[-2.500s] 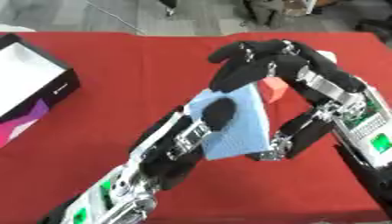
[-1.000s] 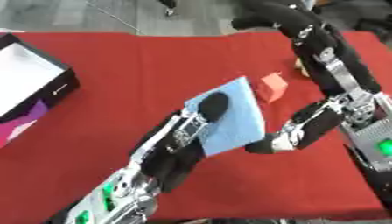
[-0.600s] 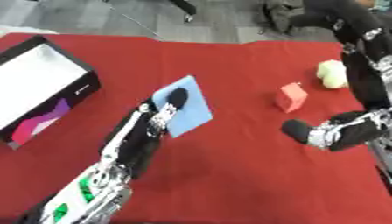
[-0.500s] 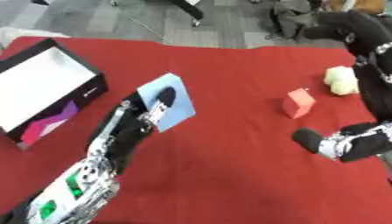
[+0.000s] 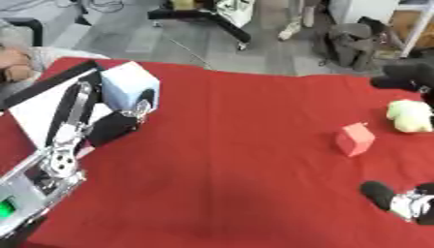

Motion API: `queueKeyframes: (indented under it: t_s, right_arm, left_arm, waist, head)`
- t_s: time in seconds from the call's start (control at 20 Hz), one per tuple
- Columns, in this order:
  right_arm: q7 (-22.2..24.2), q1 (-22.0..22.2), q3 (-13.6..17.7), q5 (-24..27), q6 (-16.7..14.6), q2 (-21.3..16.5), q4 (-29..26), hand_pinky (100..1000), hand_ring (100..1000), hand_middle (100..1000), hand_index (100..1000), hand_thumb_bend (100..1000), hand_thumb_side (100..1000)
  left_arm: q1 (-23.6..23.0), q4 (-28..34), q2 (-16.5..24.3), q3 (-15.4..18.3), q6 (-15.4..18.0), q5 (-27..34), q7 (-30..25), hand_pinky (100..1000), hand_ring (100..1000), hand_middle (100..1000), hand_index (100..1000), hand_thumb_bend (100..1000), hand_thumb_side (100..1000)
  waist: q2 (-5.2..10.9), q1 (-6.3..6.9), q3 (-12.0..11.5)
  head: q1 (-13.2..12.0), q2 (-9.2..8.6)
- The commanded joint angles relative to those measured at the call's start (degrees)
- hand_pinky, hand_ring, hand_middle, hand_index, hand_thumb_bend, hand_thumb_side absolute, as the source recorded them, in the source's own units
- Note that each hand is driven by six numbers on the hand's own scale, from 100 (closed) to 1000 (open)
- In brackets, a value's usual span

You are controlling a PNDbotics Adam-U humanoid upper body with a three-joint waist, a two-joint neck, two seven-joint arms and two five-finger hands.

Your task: Pick up the objects with one hand, pass them to the other hand, and then place them into the box on the other side of the table.

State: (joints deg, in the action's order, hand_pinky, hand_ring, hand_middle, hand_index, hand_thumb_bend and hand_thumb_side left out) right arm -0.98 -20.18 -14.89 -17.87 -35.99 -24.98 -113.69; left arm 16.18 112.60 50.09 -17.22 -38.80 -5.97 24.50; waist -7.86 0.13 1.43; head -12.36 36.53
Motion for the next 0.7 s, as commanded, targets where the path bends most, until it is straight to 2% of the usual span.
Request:
queueKeyframes:
  t_s: [0.05, 0.1, 0.15, 0.25, 0.4, 0.55, 0.6, 0.7]
  right_arm:
    - [0.75, -0.22, 0.36, -0.10, 0.08, -1.26, -0.91, 957, 804, 861, 1000, 434, 411]
    - [0.90, -0.15, 0.35, -0.06, 0.08, -1.25, -0.91, 957, 804, 861, 1000, 434, 411]
    - [1.02, 0.00, 0.37, -0.05, 0.11, -1.29, -0.89, 962, 802, 858, 1000, 424, 415]
    - [1.34, 0.42, 0.36, -0.10, 0.19, -1.40, -0.90, 963, 802, 857, 1000, 423, 416]
    - [1.69, 0.90, 0.41, -0.13, 0.30, -1.45, -0.88, 967, 801, 854, 1000, 416, 424]
    - [2.18, 1.33, 0.32, -0.20, 0.24, -1.47, -0.79, 971, 801, 853, 1000, 408, 432]
    - [2.35, 1.51, 0.29, -0.19, 0.20, -1.46, -0.74, 973, 801, 852, 1000, 406, 435]
    - [2.72, 1.69, 0.23, -0.14, 0.07, -1.47, -0.67, 974, 801, 852, 1000, 402, 440]
  left_arm:
    - [0.37, -4.33, 5.02, 2.73, -12.85, -13.66, -0.14, 645, 604, 559, 753, 451, 100]
    - [0.68, -5.56, 5.12, 3.25, -13.01, -17.63, -3.68, 645, 604, 559, 753, 451, 100]
    - [0.65, -7.28, 5.57, 3.90, -13.09, -21.50, -7.19, 587, 576, 539, 841, 582, 100]
    - [0.61, -13.92, 6.82, 5.60, -13.15, -29.75, -14.66, 587, 576, 539, 844, 584, 100]
    - [1.40, -19.98, 7.06, 8.62, -13.16, -39.17, -23.72, 602, 585, 547, 830, 544, 100]
    - [2.29, -23.29, 6.71, 11.91, -13.17, -45.62, -27.35, 648, 630, 614, 824, 480, 100]
    - [2.56, -23.79, 6.39, 12.84, -13.17, -46.80, -27.51, 675, 665, 661, 846, 503, 100]
    - [2.75, -24.38, 5.76, 13.60, -13.17, -47.54, -27.29, 703, 695, 693, 869, 533, 100]
  waist:
    - [1.13, 0.25, 0.27]
    - [1.17, 0.26, 0.31]
    - [1.17, 0.31, 0.38]
    - [1.20, 0.40, 0.75]
    - [1.20, 0.48, 0.70]
    - [1.23, 0.47, 0.53]
    - [1.25, 0.43, 0.46]
    - [1.26, 0.36, 0.42]
  head:
    - [-1.79, -1.36]
    - [-1.91, -1.40]
    - [-2.00, -1.51]
    - [-2.21, -1.70]
    - [-1.60, -1.98]
    - [-1.18, -2.24]
    - [-1.07, -2.34]
    - [-0.95, -2.52]
